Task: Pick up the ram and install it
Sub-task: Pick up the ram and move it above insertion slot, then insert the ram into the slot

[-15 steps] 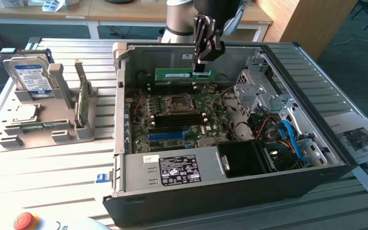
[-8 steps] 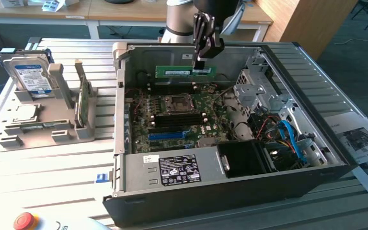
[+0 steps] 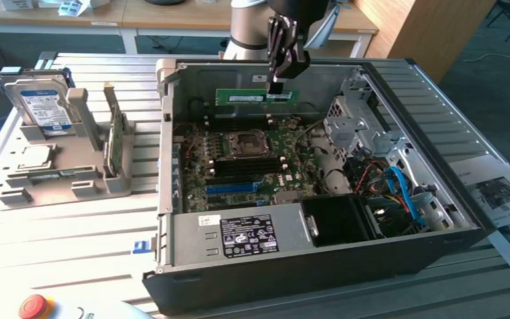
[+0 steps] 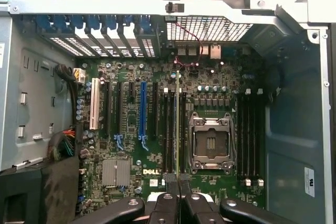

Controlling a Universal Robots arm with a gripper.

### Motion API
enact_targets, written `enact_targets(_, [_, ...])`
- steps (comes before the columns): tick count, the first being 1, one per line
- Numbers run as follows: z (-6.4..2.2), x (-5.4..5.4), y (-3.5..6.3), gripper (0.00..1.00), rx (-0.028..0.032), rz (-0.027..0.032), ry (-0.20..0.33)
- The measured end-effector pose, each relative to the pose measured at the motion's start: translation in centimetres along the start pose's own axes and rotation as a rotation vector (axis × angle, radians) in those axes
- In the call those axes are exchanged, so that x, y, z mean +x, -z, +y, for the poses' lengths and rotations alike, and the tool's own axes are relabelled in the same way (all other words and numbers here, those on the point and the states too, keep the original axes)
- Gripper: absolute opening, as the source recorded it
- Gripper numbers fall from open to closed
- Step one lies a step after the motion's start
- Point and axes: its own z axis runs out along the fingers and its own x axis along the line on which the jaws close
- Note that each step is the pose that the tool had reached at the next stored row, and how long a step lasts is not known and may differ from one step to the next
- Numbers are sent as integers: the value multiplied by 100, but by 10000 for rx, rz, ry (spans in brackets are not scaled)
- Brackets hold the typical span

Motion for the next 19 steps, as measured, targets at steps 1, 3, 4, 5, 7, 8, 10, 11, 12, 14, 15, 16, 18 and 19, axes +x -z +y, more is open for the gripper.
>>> enact_targets(1, [-1,-1,-4,12,2,-1,0])
enact_targets(3, [-1,0,-18,12,3,1,-1])
enact_targets(4, [-2,-1,-27,12,6,0,0])
enact_targets(5, [-3,-1,-37,12,8,0,0])
enact_targets(7, [-4,-1,-56,12,11,0,0])
enact_targets(8, [-5,-1,-66,12,13,0,-1])
enact_targets(10, [-6,-2,-84,12,17,0,-1])
enact_targets(11, [-7,-2,-92,12,18,1,-1])
enact_targets(12, [-8,-2,-98,12,20,1,-1])
enact_targets(14, [-8,-2,-108,12,23,2,-1])
enact_targets(15, [-8,-2,-109,12,23,2,-1])
enact_targets(16, [-8,-2,-109,12,23,2,-1])
enact_targets(18, [-8,-2,-110,12,24,1,-1])
enact_targets(19, [-8,-2,-110,12,24,1,-1])
